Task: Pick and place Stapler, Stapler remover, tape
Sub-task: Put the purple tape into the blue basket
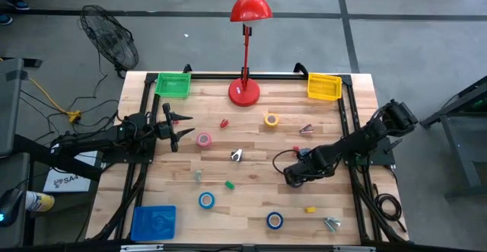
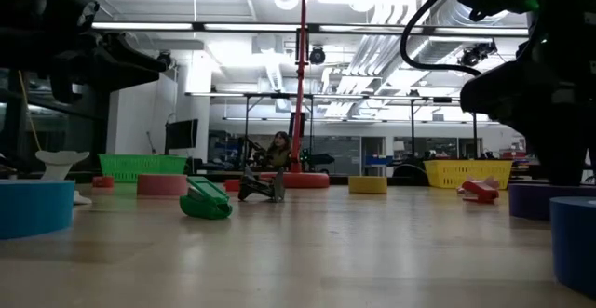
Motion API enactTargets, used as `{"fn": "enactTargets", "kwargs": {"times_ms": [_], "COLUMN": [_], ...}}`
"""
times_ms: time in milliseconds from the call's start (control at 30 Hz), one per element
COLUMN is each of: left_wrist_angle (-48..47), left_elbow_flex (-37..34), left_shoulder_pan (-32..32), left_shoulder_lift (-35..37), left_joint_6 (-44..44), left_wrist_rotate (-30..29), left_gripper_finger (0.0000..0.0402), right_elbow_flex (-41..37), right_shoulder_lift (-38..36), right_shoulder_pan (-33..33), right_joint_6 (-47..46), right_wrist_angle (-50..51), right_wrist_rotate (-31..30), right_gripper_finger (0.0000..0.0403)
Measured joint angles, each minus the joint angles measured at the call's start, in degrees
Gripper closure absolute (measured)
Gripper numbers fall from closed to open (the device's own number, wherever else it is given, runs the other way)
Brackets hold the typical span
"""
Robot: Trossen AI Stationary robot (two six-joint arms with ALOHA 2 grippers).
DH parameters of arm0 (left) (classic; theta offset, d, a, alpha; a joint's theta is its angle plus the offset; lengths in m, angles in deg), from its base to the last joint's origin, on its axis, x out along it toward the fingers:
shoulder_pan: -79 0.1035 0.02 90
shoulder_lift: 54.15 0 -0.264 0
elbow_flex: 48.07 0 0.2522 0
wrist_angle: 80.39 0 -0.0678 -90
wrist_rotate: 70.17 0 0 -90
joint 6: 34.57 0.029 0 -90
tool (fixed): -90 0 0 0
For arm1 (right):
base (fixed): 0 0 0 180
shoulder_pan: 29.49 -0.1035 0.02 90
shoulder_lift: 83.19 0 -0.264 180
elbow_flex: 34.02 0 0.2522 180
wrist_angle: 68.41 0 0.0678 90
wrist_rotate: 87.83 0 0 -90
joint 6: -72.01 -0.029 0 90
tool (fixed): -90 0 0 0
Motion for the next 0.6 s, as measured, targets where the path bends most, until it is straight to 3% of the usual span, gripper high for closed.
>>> {"fn": "enactTargets", "kwargs": {"times_ms": [600], "left_wrist_angle": [0.0], "left_elbow_flex": [0.0], "left_shoulder_pan": [0.0], "left_shoulder_lift": [0.0], "left_joint_6": [0.0], "left_wrist_rotate": [0.0], "left_gripper_finger": [0.0211], "right_elbow_flex": [0.0], "right_shoulder_lift": [0.0], "right_shoulder_pan": [0.0], "right_joint_6": [0.2], "right_wrist_angle": [-0.1], "right_wrist_rotate": [-0.1], "right_gripper_finger": [0.0373]}}
